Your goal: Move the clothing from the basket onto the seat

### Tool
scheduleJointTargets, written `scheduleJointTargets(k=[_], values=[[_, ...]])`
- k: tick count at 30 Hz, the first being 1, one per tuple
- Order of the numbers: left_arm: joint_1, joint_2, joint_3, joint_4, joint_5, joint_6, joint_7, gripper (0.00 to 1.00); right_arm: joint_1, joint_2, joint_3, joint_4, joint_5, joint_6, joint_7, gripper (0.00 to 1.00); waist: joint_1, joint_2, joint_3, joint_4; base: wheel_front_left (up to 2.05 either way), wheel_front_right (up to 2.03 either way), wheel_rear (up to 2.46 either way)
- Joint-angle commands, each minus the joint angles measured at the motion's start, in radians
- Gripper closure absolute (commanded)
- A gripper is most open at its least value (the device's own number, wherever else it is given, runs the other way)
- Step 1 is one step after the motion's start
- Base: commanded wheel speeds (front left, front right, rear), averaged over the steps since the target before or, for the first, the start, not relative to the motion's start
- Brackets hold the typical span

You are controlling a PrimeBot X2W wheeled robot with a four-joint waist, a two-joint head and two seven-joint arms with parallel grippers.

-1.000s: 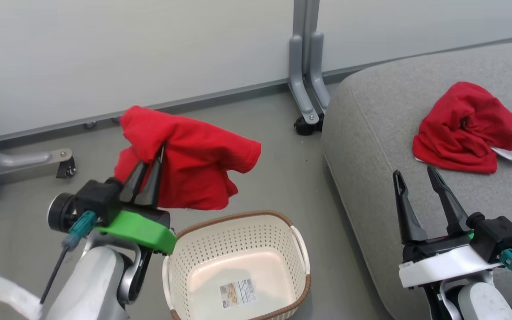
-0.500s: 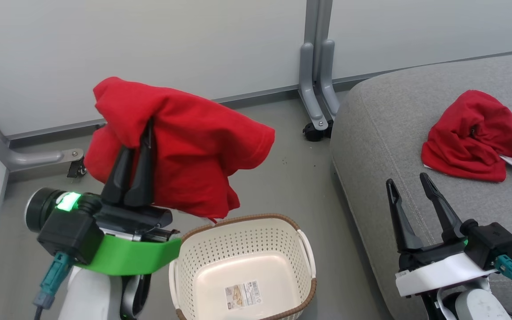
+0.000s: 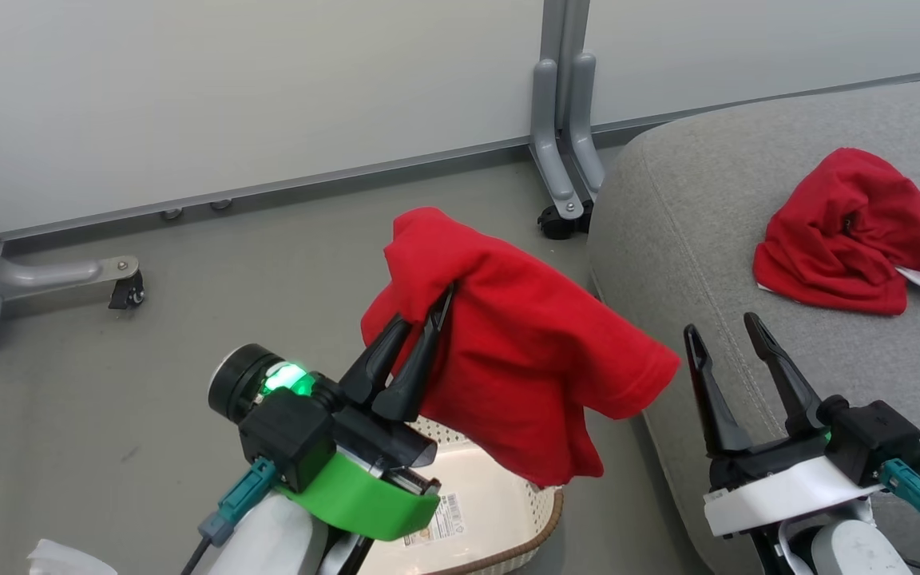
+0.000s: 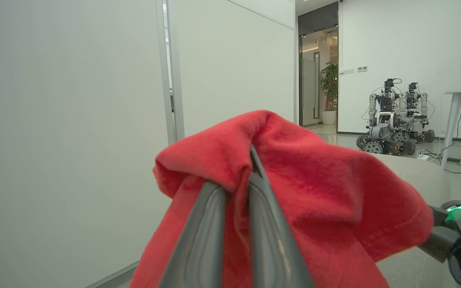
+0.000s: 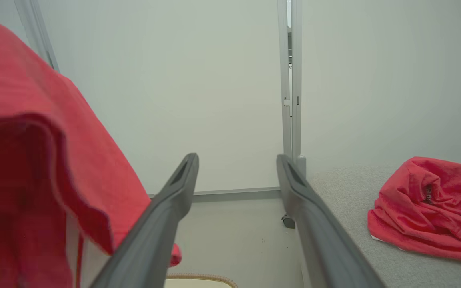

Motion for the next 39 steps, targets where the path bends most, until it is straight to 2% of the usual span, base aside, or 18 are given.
scheduleJointTargets(k=[1,25,31,34,39], values=[[-0.019,0.001,0.003,-0.002,-0.005,0.0,0.0,1.0,-0.005,-0.005,-0.001,0.001,0.001,0.0,-0.003,0.0,0.0001,0.0,0.003,-0.005,0.0,0.0,0.0],[0.014,0.007,0.031,-0.008,0.003,0.0,0.0,1.0,-0.012,-0.014,0.008,-0.007,0.011,0.0,-0.003,0.0,0.0001,0.0,0.003,0.003,0.0,0.0,0.0],[0.006,0.015,0.025,0.008,0.008,0.0,0.0,1.0,-0.037,-0.074,0.123,-0.063,0.078,0.0,-0.003,0.0,0.0001,0.0,0.013,0.003,0.0,0.0,0.0],[-0.001,0.02,0.023,0.016,0.011,0.0,0.0,1.0,-0.067,-0.15,0.234,-0.126,0.139,0.0,-0.003,0.0,0.0001,0.0,0.019,0.002,0.0,0.0,0.0],[-0.008,0.016,0.017,0.021,0.016,0.0,0.0,1.0,-0.105,-0.227,0.334,-0.158,0.16,0.0,-0.003,0.0,0.0001,0.0,0.023,0.002,0.0,0.0,0.0]])
